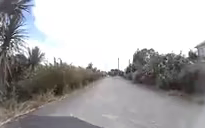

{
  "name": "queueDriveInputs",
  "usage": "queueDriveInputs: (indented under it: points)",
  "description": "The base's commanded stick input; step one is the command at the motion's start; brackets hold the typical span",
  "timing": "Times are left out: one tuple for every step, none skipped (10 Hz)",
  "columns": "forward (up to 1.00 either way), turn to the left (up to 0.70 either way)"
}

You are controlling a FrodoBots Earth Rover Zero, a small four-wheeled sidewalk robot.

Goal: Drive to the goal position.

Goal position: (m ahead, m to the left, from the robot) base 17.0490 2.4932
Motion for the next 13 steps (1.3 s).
queueDriveInputs:
  points:
    - [0.85,0.00]
    - [0.85,0.00]
    - [0.85,0.00]
    - [0.85,0.00]
    - [0.85,0.00]
    - [0.85,0.00]
    - [0.85,0.00]
    - [0.85,0.00]
    - [0.85,0.00]
    - [0.85,0.00]
    - [0.85,0.00]
    - [0.85,0.00]
    - [0.85,0.00]
